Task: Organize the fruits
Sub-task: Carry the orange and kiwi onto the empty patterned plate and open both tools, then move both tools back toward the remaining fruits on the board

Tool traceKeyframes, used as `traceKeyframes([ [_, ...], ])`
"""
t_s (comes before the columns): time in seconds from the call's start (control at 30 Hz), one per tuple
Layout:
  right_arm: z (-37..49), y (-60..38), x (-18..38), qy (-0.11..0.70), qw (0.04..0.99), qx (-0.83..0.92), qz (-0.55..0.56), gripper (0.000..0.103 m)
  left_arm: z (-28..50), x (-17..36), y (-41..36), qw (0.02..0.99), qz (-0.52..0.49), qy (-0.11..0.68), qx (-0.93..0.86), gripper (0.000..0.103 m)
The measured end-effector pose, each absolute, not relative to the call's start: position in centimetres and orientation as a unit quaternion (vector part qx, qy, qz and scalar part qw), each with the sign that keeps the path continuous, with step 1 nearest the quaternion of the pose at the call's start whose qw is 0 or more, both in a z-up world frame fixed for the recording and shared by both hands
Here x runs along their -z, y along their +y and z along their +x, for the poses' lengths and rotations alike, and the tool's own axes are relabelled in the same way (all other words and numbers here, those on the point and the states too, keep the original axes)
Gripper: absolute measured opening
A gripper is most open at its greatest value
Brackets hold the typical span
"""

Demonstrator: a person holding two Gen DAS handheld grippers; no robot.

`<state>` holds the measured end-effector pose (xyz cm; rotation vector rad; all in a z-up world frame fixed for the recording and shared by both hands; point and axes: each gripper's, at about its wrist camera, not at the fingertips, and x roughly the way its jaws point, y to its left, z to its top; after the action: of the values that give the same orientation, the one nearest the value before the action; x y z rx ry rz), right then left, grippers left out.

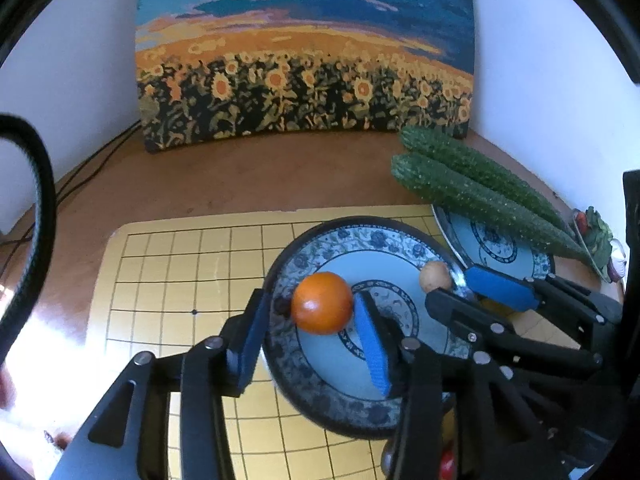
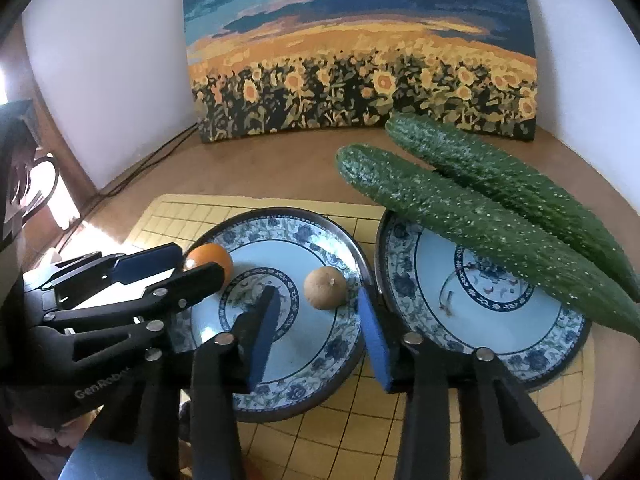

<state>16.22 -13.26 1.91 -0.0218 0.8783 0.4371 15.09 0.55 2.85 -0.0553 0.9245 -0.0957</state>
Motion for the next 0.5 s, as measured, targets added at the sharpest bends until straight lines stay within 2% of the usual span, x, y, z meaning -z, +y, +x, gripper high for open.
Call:
traceKeyframes([
  [0.07,15.9,-13.4,-2.3,0.419,0.884,-0.208,-0.010,0.050,14.7,-3.2,0.7,0.893,-0.029,0.446,0.046,0.050],
  [0.5,11.8,-14.6,-4.5,0.411,0.887,-0.212,-0.007,0.051,11.0,-4.7,0.2,0.889,-0.038,0.453,0.056,0.052],
])
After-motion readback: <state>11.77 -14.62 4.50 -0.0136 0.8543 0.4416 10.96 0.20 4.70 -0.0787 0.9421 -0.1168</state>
